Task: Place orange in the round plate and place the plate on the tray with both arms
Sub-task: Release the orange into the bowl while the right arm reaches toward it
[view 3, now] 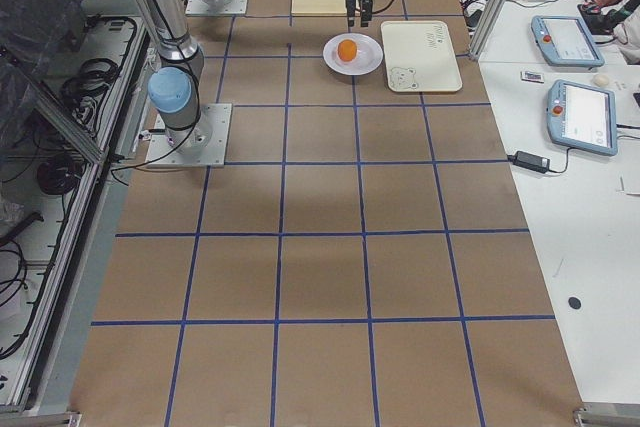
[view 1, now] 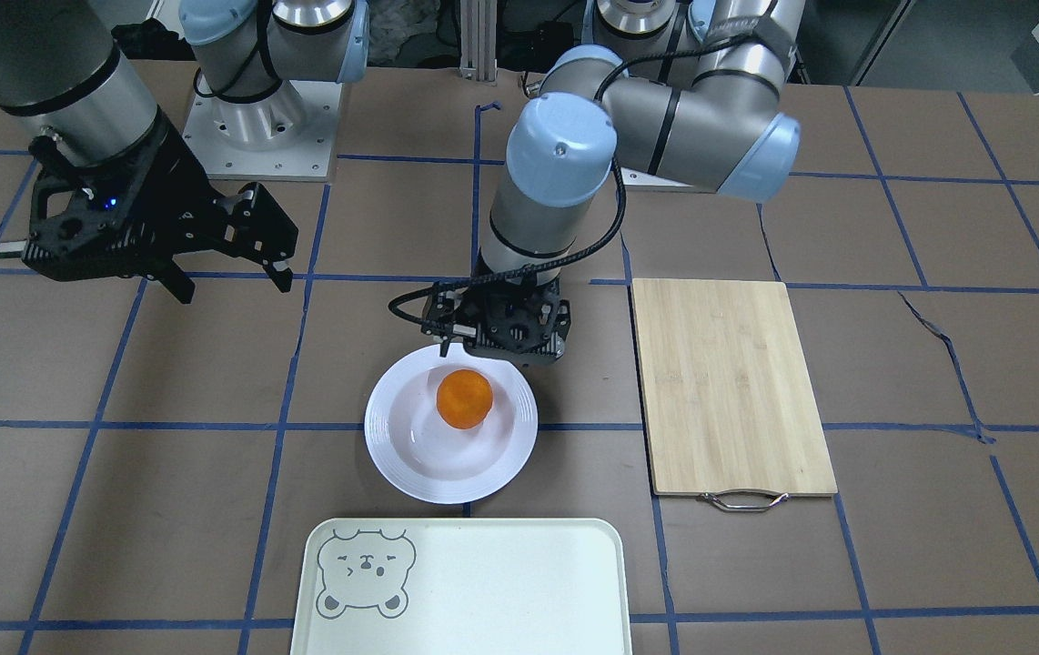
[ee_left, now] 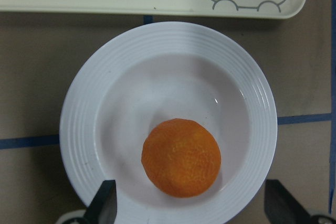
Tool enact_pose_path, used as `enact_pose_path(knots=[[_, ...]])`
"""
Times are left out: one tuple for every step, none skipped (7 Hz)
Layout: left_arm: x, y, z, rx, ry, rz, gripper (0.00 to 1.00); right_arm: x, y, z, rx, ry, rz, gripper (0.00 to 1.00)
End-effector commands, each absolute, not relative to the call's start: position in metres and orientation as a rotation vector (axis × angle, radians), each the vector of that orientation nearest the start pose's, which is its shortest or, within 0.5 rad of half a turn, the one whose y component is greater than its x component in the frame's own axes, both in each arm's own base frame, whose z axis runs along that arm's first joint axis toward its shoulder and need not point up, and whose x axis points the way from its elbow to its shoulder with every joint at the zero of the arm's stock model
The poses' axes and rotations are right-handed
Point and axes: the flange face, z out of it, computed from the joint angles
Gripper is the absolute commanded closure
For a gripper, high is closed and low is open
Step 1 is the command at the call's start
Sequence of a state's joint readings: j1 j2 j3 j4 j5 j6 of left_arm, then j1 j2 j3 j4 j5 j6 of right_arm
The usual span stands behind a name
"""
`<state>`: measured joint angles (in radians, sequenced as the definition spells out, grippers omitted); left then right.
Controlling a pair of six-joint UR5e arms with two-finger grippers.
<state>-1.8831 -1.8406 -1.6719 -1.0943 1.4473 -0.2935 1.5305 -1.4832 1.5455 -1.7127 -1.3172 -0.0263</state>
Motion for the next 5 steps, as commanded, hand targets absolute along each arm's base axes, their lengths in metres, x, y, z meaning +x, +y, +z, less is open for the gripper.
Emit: enact_pose_path(knots=[[-0.268, -0.474, 0.428, 0.065, 3.117, 0.067, 0.0, 0.123, -0.539, 0.38, 0.054, 2.714, -0.229, 0.0], [-0.248, -0.458, 0.458, 0.025, 3.117, 0.053, 0.0, 0.117, -0.523, 0.331, 0.071, 2.666, -0.285, 0.0], [-0.219, -0.447, 0.478, 0.011, 3.087, 0.037, 0.0, 0.109, -0.513, 0.28, 0.109, 2.555, -0.289, 0.0], [-0.178, -0.459, 0.485, -0.039, 3.082, 0.025, 0.0, 0.112, -0.506, 0.24, 0.096, 2.481, -0.327, 0.0], [-0.164, -0.466, 0.494, -0.068, 3.092, -0.071, 0.0, 0.118, -0.499, 0.217, 0.089, 2.433, -0.317, 0.0]])
